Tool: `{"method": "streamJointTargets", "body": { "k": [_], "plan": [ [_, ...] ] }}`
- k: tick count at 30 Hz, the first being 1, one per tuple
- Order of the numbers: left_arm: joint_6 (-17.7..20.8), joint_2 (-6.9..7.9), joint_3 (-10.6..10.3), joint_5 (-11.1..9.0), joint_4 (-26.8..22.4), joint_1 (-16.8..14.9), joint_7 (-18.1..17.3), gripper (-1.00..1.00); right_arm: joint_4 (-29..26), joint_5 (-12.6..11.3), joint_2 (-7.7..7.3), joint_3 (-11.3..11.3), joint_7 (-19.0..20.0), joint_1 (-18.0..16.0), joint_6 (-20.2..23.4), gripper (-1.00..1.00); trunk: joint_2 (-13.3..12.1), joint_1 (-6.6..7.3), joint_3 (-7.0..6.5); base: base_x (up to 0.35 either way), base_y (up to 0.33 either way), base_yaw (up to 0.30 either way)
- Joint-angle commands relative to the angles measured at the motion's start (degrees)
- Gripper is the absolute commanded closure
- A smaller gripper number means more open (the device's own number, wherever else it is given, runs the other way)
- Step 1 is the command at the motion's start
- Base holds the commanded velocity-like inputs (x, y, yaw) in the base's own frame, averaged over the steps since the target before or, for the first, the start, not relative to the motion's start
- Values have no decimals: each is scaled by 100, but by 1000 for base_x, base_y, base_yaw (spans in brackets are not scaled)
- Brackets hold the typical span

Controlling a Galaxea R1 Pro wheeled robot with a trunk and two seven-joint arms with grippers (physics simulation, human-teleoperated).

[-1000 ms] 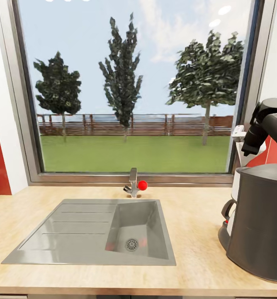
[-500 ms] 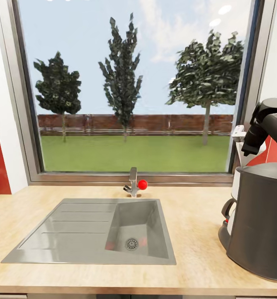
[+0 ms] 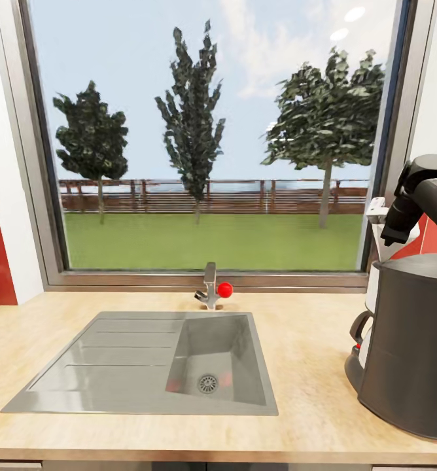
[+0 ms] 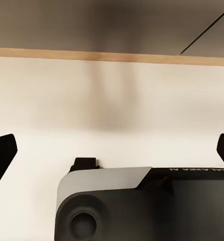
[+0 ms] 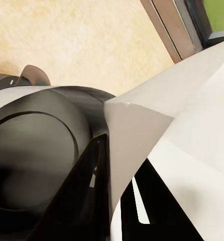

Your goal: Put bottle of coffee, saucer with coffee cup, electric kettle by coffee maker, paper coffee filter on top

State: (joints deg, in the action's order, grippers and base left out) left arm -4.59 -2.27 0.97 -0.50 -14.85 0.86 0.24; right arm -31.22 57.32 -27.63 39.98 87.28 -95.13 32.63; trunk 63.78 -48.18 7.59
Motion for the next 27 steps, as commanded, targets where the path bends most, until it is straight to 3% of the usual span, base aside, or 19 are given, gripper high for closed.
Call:
{"method": "streamJointTargets", "body": {
  "k": [1, 27],
  "plan": [
    [-7, -2, 9, -4, -9, 2, 2, -100, -13, 7, -5, 27, 26, -6, 77, 100, 5, -1, 7, 0, 0, 0],
    [-7, -2, 9, -5, -9, 2, 2, -100, -10, 7, -5, 27, 26, -6, 76, 100, 5, -1, 7, -24, 0, 0]
  ]
}}
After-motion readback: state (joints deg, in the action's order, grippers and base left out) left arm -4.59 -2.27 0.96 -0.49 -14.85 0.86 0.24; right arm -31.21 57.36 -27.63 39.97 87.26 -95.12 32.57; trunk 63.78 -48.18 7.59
